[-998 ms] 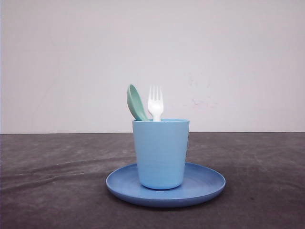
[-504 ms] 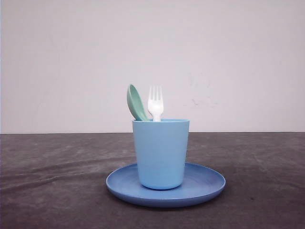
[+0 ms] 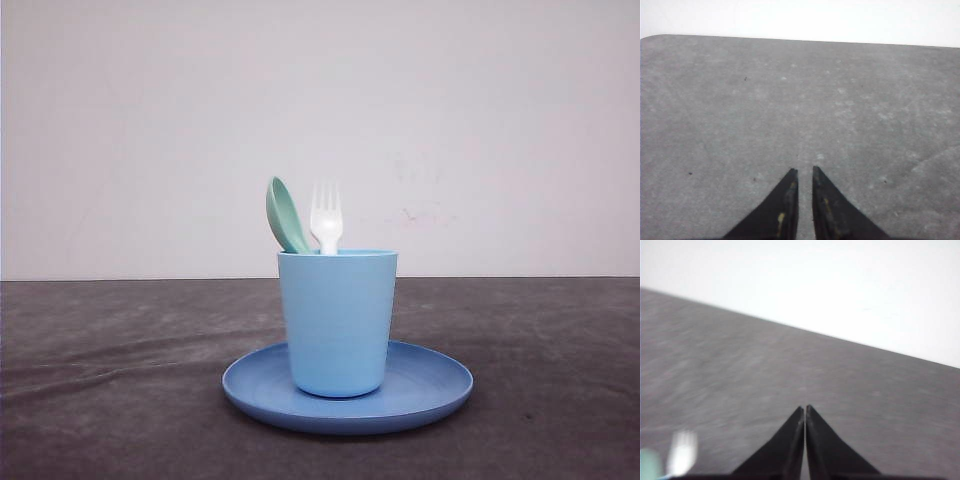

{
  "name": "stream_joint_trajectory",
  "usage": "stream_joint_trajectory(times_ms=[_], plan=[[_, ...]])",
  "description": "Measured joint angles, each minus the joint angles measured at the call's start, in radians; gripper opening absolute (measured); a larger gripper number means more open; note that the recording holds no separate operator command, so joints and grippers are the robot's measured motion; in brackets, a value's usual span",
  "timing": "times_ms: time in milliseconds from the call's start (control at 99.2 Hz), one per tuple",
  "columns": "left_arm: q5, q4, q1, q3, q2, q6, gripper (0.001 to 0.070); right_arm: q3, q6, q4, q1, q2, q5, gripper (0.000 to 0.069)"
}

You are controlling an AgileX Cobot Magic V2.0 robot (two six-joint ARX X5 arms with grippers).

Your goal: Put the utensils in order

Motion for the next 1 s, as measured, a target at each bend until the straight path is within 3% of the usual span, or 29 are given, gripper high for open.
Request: stream_joint_trajectory(times_ms=[242,444,696,998], plan=[[0.0,0.0,0.0,0.0,0.0,0.0,0.0026,-0.036,-0.021,0.032,-0.377,-0.03,-0.25,0.0004],[0.0,0.0,0.0,0.0,0.0,0.0,0.0026,-0.192,-0.022,0.126,-0.588,-0.119,-0.323,0.0004],[0.0,0.0,0.0,0.0,0.0,0.0,0.0026,-0.487,-0.021,0.248,-0.7,-0.333,-0.355,0.0004],[0.0,0.0,0.0,0.0,0.0,0.0,0.0026,-0.724,-0.022,0.25,-0.751,-0.539,-0.431,0.0004]])
